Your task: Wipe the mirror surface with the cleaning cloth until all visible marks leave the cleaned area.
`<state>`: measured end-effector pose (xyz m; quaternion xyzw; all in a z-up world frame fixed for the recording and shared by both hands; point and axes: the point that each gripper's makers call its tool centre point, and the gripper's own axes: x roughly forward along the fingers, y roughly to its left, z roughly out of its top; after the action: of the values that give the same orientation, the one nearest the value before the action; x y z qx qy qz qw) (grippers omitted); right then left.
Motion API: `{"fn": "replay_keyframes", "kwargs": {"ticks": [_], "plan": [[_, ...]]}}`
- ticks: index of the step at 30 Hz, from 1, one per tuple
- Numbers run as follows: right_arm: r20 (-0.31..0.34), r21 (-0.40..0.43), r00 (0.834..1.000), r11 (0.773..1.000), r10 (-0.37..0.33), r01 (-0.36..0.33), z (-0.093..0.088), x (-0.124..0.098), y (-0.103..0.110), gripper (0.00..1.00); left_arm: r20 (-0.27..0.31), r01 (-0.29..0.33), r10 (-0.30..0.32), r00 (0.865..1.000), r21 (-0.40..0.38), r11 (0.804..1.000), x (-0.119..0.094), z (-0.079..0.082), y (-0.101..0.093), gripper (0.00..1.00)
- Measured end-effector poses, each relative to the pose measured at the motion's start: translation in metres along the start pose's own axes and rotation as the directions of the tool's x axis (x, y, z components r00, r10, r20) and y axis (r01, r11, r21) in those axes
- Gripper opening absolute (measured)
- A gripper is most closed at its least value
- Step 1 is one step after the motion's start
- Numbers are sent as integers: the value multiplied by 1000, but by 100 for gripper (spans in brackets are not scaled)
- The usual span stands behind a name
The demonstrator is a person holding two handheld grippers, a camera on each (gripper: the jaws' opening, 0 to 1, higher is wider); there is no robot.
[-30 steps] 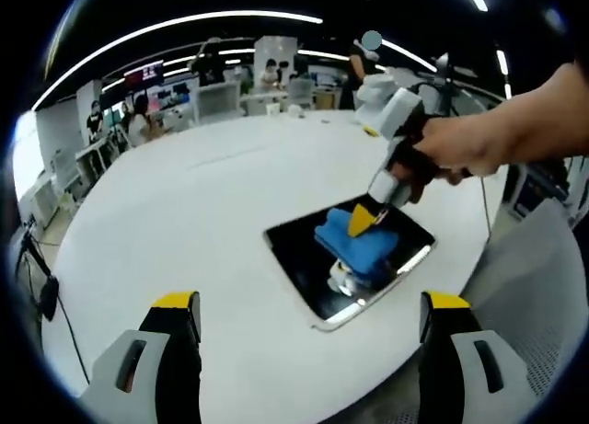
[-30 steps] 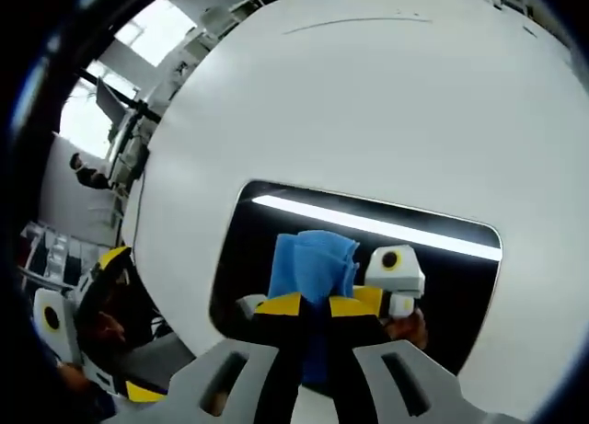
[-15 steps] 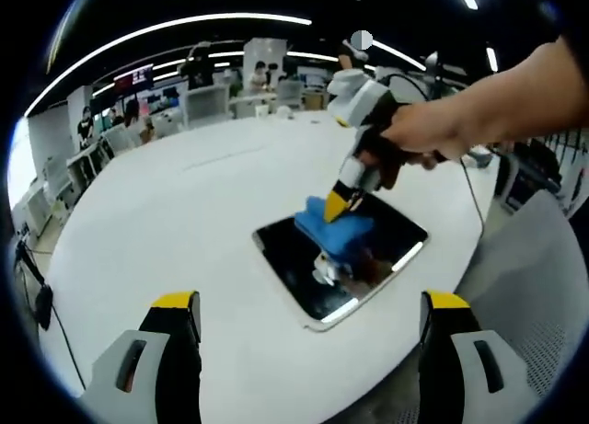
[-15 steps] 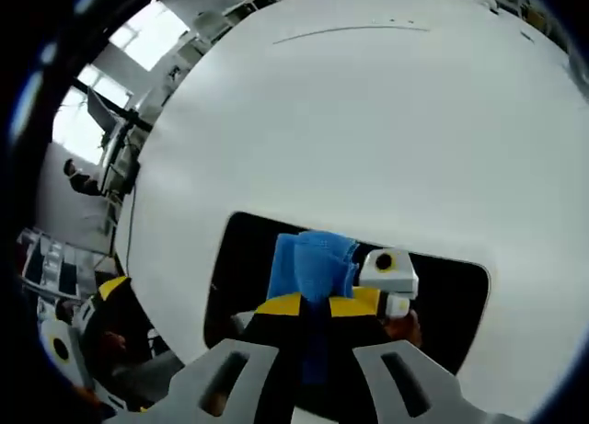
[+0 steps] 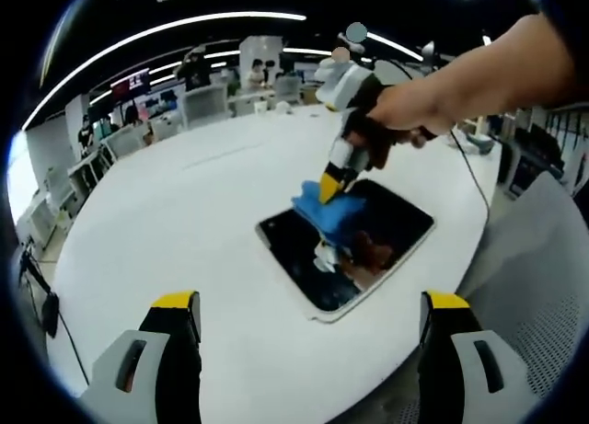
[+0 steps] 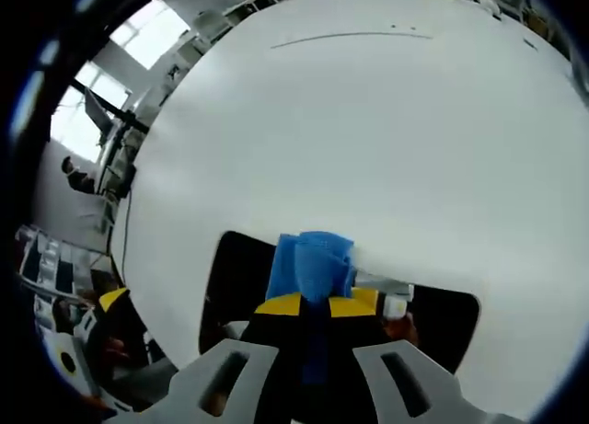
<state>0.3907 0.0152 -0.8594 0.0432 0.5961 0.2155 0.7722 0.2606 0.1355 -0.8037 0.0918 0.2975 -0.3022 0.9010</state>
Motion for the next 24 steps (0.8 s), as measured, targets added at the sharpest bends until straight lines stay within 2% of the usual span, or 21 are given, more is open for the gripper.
{"fn": "replay_keyframes", "kwargs": {"ticks": [10,24], "plan": [[-13,-4,1000,1000,7,-7,0,0,0,3,17,26,-25,1000,-31,999,-1,2,-3,100],[-24,-5,999,1000,21,-21,1,2,-1,2,-1,6,-6,1000,-8,1000,0,-1,0,99]]}}
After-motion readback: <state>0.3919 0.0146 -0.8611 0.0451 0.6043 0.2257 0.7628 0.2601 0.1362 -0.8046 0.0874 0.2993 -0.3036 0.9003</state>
